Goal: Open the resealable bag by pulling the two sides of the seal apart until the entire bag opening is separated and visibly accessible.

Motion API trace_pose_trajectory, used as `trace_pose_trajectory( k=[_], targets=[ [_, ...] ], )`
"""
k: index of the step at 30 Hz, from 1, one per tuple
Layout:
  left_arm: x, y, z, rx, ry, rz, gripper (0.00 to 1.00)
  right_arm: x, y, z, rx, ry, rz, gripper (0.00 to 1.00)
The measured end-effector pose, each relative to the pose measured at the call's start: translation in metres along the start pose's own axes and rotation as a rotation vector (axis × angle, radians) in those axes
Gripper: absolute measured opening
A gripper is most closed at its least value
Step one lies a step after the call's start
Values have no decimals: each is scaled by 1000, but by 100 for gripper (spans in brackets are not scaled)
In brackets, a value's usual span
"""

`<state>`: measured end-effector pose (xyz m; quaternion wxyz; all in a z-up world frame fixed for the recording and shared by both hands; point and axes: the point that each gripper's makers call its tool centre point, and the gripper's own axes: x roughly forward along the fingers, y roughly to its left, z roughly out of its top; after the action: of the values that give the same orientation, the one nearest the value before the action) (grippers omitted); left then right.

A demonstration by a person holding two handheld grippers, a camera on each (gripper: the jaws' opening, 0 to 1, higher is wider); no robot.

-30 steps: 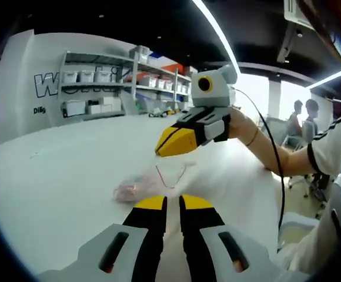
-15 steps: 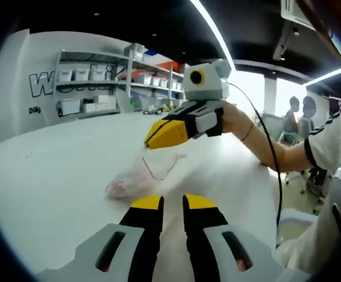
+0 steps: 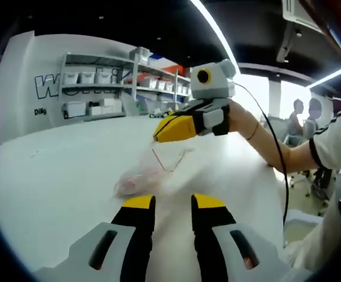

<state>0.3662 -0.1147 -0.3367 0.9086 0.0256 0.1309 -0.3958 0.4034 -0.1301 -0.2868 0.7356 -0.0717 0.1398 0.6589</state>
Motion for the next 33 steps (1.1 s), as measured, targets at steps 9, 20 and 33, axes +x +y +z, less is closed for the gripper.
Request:
trace_pose_trajectory(
  k=[9,20,33],
  targets=[
    [0,10,-6,15,10,42,32,0,-5,9,-10,-2,-16,0],
    [-2,19,3,31,-29,75,42,-3,-14,19,-3,-20,-45,0],
    [-4,25,10,41,-60,95,48,-3,-28,34,-15,-24,-82,0]
  ],
)
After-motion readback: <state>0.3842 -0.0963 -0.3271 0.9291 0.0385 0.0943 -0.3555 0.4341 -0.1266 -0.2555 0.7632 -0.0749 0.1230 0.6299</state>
